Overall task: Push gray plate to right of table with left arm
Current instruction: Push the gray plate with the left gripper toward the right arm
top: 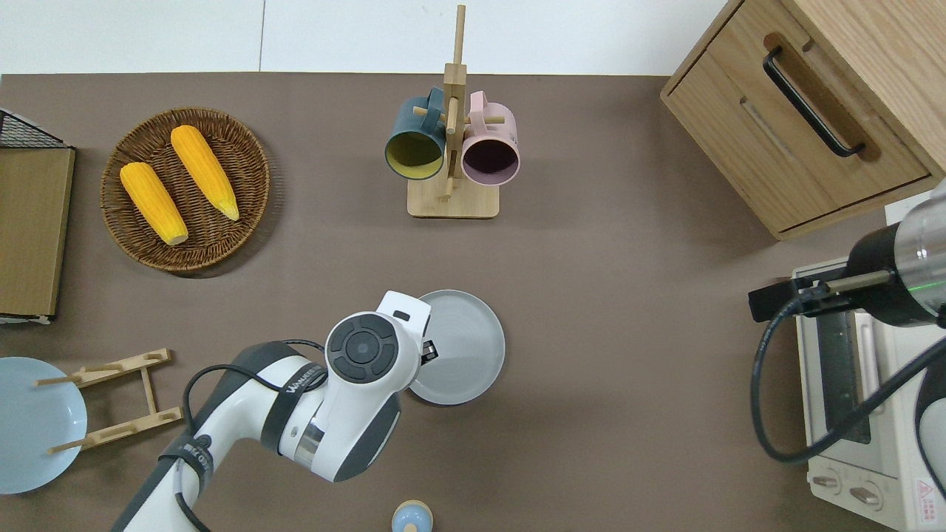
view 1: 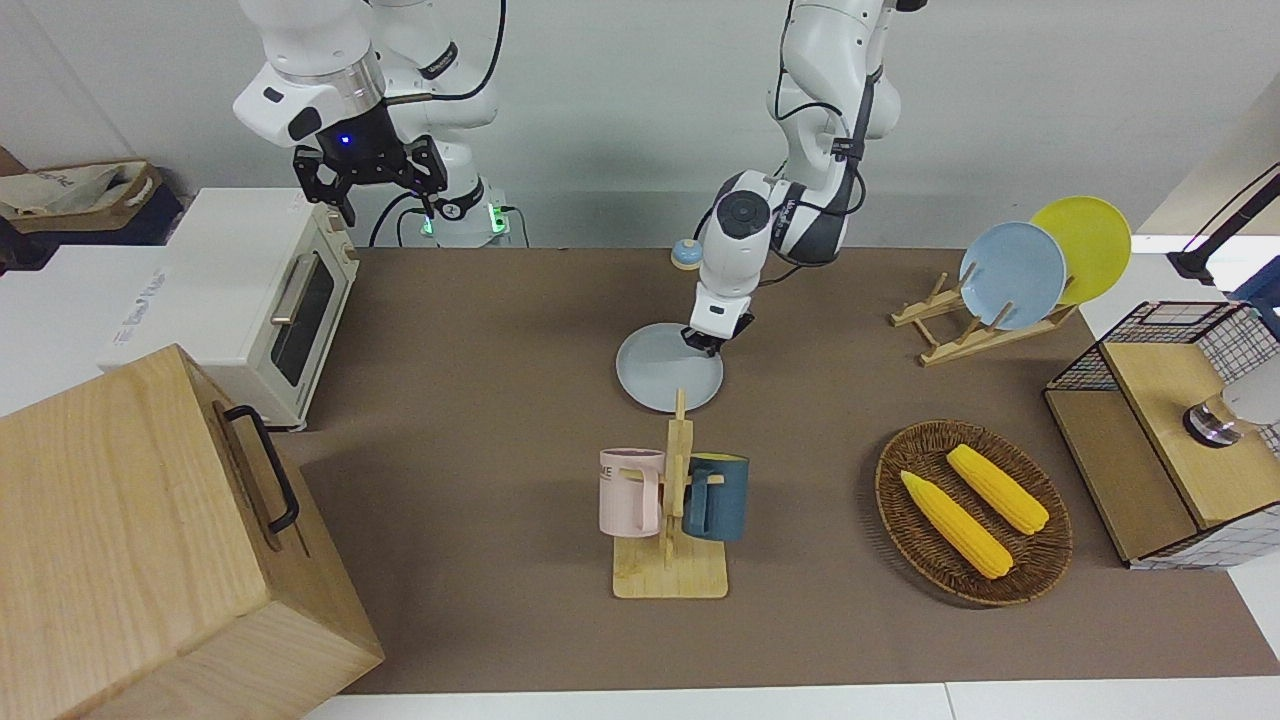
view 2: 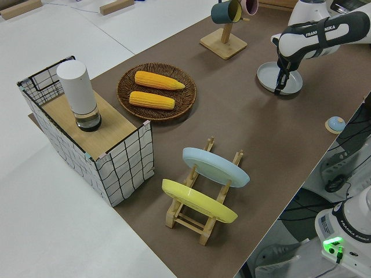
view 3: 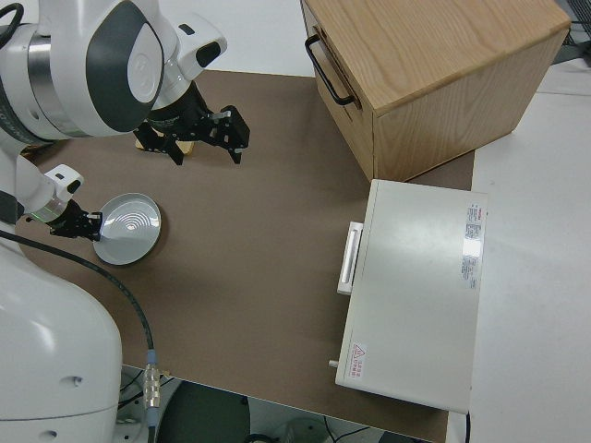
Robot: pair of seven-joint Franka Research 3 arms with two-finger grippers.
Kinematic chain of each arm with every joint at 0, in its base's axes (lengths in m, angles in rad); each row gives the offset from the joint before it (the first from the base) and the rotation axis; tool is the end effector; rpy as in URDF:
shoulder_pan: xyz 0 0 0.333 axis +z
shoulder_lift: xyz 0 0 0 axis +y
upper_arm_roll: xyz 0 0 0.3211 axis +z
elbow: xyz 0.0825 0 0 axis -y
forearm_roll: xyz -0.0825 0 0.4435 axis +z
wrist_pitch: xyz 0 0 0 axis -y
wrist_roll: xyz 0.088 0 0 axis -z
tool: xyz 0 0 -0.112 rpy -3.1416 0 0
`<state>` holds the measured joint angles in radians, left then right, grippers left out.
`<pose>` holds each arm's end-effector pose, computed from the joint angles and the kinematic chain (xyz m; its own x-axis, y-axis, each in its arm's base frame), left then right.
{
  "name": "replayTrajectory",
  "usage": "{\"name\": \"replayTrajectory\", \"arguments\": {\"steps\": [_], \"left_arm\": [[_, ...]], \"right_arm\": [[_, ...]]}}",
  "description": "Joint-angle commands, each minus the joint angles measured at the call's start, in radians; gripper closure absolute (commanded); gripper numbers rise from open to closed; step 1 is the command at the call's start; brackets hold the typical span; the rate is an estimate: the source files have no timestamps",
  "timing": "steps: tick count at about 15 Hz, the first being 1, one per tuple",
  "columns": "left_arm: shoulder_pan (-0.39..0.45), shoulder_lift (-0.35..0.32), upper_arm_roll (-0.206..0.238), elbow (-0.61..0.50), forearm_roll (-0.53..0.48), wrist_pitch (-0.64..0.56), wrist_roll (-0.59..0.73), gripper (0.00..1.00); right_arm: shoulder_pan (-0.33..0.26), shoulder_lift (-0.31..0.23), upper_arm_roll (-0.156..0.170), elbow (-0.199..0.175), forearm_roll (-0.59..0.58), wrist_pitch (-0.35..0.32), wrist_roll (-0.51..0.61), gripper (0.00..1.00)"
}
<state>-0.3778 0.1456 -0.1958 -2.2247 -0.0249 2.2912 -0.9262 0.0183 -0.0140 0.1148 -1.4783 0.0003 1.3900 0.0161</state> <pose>0.4827 -0.3136 0.2613 0.9284 0.3623 -0.0826 0.3607 -0.9320 -0.0340 0.5844 0.0788 0.6661 0.9904 0.1163 -0.0743 0.1168 -0.9932 0.0025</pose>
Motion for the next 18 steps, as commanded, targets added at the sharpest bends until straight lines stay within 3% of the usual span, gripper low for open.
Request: {"name": "replayTrajectory", "arguments": {"steps": [1,5,11,12,13,15,18], "left_arm": [[-0.016,0.097,-0.077,0.082,-0.006,0.004,-0.141,1.00],[-0.042,0.112,-0.139,0.137,-0.001,0.002,-0.282,1.00],[-0.092,0.152,-0.142,0.189,0.007,0.002,-0.356,1.00],[-0.092,0.154,-0.142,0.189,0.007,0.001,-0.359,0.88],[-0.090,0.154,-0.142,0.191,0.008,0.001,-0.355,0.48],[-0.089,0.154,-0.140,0.197,0.022,0.001,-0.353,0.00],[-0.084,0.150,-0.140,0.224,0.022,-0.036,-0.359,0.00]], "right_arm": [[-0.020,-0.003,0.017,0.009,0.006,-0.016,0.013,0.017],[-0.020,-0.003,0.016,0.009,0.006,-0.016,0.013,0.017],[-0.020,-0.003,0.017,0.009,0.006,-0.016,0.013,0.017],[-0.020,-0.003,0.017,0.009,0.004,-0.016,0.013,0.017],[-0.020,-0.003,0.016,0.009,0.004,-0.016,0.013,0.017],[-0.020,-0.003,0.017,0.009,0.004,-0.016,0.013,0.017],[-0.020,-0.003,0.017,0.009,0.006,-0.016,0.013,0.017]]}}
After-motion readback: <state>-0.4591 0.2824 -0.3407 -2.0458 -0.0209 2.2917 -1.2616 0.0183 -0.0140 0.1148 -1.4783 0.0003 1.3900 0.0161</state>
